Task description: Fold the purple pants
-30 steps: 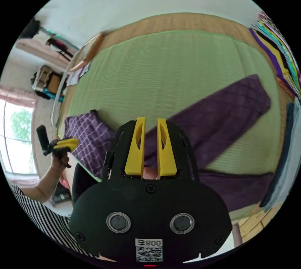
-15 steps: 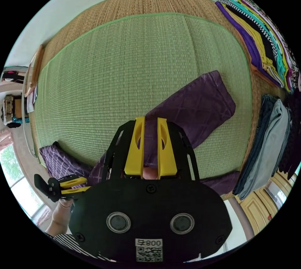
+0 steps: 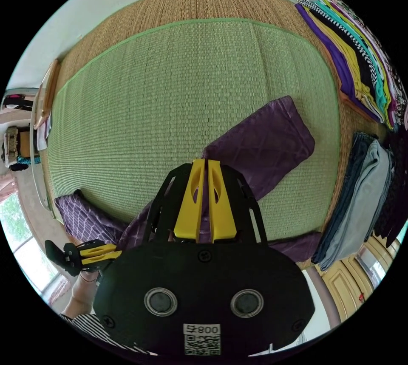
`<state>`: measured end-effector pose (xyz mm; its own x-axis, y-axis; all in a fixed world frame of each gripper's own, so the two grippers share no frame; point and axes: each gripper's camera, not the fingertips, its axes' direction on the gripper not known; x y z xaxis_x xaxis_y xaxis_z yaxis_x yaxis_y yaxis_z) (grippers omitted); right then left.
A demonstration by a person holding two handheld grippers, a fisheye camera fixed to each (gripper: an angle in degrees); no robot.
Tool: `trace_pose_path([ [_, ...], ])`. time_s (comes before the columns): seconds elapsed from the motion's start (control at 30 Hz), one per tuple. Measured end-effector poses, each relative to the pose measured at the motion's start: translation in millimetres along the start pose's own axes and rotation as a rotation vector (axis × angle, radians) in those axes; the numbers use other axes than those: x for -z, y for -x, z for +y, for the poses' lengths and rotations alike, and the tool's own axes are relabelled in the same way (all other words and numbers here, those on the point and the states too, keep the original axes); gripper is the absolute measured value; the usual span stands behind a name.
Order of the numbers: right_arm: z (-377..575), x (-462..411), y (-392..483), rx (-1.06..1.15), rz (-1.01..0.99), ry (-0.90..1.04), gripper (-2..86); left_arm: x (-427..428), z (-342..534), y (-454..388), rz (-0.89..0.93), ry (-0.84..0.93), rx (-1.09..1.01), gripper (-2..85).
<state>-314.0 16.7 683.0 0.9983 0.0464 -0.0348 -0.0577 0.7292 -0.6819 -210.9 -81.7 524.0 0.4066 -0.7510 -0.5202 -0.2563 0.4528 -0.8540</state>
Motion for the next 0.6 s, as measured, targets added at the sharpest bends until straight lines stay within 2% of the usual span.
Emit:
trace_pose_path([
  [0.33, 110, -3, -83, 0.034, -0.267, -0.251, 0.7, -12, -45, -71, -0.014, 0.000, -0.043, 1.1],
  [0.6, 266, -67, -165, -0.044, -0.480, -0.391, 0.7, -36, -74, -132, -0.053, 0.116, -0.124, 0.7],
])
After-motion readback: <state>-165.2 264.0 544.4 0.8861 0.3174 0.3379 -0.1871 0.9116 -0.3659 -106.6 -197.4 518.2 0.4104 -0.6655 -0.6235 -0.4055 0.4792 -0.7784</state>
